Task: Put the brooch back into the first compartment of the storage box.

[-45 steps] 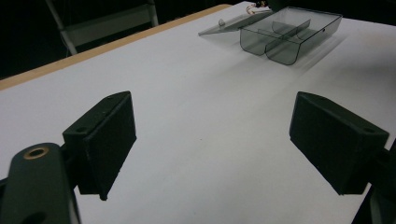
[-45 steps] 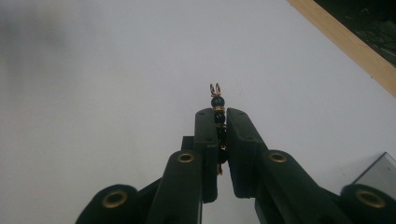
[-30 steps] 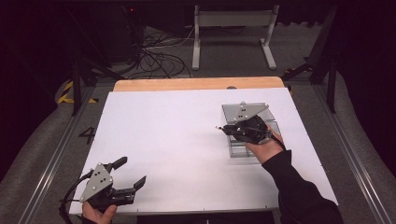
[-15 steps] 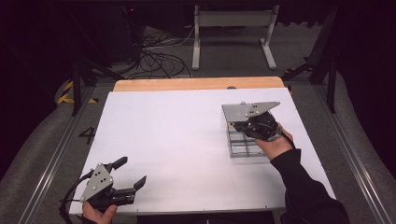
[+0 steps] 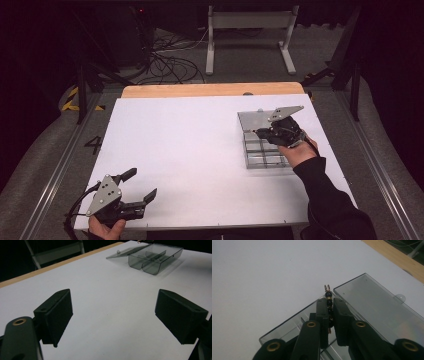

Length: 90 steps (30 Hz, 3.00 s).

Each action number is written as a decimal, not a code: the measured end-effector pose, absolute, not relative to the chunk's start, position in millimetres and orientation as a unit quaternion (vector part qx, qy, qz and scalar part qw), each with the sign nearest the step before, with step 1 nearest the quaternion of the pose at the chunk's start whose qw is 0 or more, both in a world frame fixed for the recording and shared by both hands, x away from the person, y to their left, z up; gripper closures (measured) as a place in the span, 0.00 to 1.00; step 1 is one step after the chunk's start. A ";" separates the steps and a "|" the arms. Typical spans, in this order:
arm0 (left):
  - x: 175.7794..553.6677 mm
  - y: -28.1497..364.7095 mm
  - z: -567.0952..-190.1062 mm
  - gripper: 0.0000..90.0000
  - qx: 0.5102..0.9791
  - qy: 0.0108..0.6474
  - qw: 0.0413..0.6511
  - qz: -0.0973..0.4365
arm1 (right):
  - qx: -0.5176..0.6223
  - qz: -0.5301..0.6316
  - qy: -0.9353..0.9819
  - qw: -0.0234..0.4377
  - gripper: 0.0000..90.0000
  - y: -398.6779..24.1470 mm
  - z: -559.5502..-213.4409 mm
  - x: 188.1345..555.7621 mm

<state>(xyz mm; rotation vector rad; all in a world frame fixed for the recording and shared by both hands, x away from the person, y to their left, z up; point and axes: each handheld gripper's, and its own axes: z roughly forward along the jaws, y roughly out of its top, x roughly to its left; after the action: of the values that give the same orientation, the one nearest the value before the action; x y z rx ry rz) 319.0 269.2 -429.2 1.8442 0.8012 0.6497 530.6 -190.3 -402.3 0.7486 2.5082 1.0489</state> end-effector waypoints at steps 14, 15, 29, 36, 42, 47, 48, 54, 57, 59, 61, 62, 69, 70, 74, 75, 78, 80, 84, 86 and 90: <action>319.6 268.9 -429.6 0.17 0.759 0.332 0.493 0.265 | 0.280 0.349 0.883 0.140 0.93 -194.1 -419.0 543.2; 319.7 269.2 -429.5 0.17 0.761 0.330 0.491 0.266 | 0.282 0.347 0.884 0.139 0.93 -193.8 -420.6 544.0; 319.8 269.3 -429.6 0.17 0.762 0.330 0.490 0.267 | 0.294 0.333 0.888 0.117 0.93 -189.2 -439.8 553.5; 319.9 269.4 -429.8 0.17 0.761 0.331 0.490 0.266 | 0.297 0.328 0.890 0.111 0.93 -187.5 -447.5 556.2; 319.9 269.4 -429.7 0.17 0.761 0.331 0.491 0.266 | 0.299 0.325 0.891 0.106 0.93 -184.2 -451.5 557.5; 319.8 269.2 -429.8 0.17 0.761 0.330 0.491 0.266 | 0.299 0.322 0.892 0.105 0.93 -181.5 -453.5 558.0; 319.8 269.3 -429.7 0.17 0.761 0.330 0.490 0.266 | 0.297 0.321 0.893 0.104 0.93 -181.1 -454.1 558.1; 319.8 269.4 -429.7 0.17 0.761 0.331 0.491 0.266 | 0.298 0.323 0.892 0.109 0.83 -179.0 -455.9 558.3; 319.8 269.5 -429.7 0.17 0.761 0.331 0.491 0.266 | 0.298 0.328 0.890 0.112 0.81 -179.7 -454.3 558.1; 319.8 269.4 -429.7 0.17 0.761 0.331 0.491 0.266 | 0.298 0.330 0.889 0.114 0.80 -179.6 -452.9 557.3; 320.0 269.5 -429.6 0.17 0.761 0.330 0.491 0.266 | 0.297 0.331 0.888 0.116 0.79 -179.6 -451.4 556.7; 319.9 269.5 -429.6 0.17 0.761 0.330 0.491 0.266 | 0.297 0.332 0.888 0.116 0.78 -179.4 -450.5 556.2; 320.0 269.4 -429.5 0.17 0.761 0.330 0.491 0.266 | 0.293 0.347 0.883 0.121 0.69 -178.9 -440.9 550.3; 320.0 269.3 -429.5 0.17 0.760 0.331 0.491 0.266 | 0.292 0.349 0.882 0.121 0.67 -178.8 -438.3 548.1; 320.4 269.0 -429.8 0.17 0.760 0.331 0.491 0.266 | 0.280 0.366 0.878 0.132 0.55 -178.0 -428.6 537.3; 320.3 269.0 -429.8 0.17 0.761 0.331 0.491 0.266 | 0.276 0.369 0.877 0.135 0.52 -177.9 -425.8 534.6; 319.9 268.7 -429.7 0.17 0.761 0.330 0.492 0.265 | 0.270 0.378 0.874 0.144 0.45 -177.2 -417.7 527.0; 319.8 268.7 -429.8 0.17 0.760 0.331 0.492 0.265 | 0.265 0.384 0.873 0.146 0.42 -176.8 -413.0 522.3; 319.9 269.0 -429.5 0.17 0.761 0.331 0.492 0.265 | 0.259 0.397 0.867 0.154 0.34 -177.2 -406.0 512.8; 319.7 268.3 -429.7 0.17 0.759 0.333 0.494 0.263 | 0.256 0.403 0.865 0.155 0.33 -177.9 -403.9 508.0; 320.3 268.5 -429.7 0.17 0.761 0.331 0.491 0.266 | 0.249 0.411 0.863 0.158 0.29 -179.2 -401.0 500.0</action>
<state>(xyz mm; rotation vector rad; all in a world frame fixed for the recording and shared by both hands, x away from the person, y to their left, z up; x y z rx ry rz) 320.3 268.5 -429.7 1.8462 0.8032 0.6456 500.0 -179.2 -401.0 0.7119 2.4674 1.1757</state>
